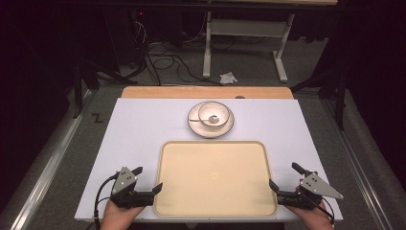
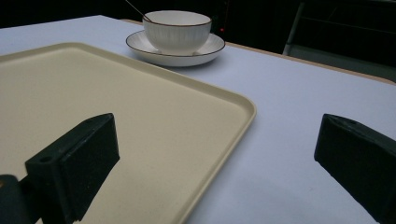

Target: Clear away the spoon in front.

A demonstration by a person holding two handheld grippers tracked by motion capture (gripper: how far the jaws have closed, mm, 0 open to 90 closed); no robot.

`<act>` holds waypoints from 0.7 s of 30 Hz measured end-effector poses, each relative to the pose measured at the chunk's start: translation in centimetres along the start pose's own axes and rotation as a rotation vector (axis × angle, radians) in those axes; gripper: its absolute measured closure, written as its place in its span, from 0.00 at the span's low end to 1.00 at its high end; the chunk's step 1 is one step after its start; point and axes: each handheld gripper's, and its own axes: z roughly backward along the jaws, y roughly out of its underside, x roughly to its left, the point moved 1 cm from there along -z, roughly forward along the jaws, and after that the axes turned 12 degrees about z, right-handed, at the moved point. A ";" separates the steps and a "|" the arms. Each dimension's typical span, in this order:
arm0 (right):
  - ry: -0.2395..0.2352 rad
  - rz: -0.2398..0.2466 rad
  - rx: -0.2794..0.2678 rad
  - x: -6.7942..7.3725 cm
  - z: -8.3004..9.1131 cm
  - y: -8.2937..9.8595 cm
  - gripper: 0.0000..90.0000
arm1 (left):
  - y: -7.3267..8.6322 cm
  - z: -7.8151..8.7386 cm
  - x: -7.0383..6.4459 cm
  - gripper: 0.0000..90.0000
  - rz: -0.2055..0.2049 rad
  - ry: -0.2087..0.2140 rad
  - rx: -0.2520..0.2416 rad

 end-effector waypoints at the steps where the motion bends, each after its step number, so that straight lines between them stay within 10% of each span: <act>1: 0.001 0.002 -0.001 0.1 -0.1 -0.1 0.01 | 0.0 -0.2 0.2 0.06 0.027 0.006 0.005; 21: -0.010 0.000 -0.001 -0.2 0.1 0.2 0.01 | -0.3 0.1 0.4 0.08 0.017 -0.014 -0.021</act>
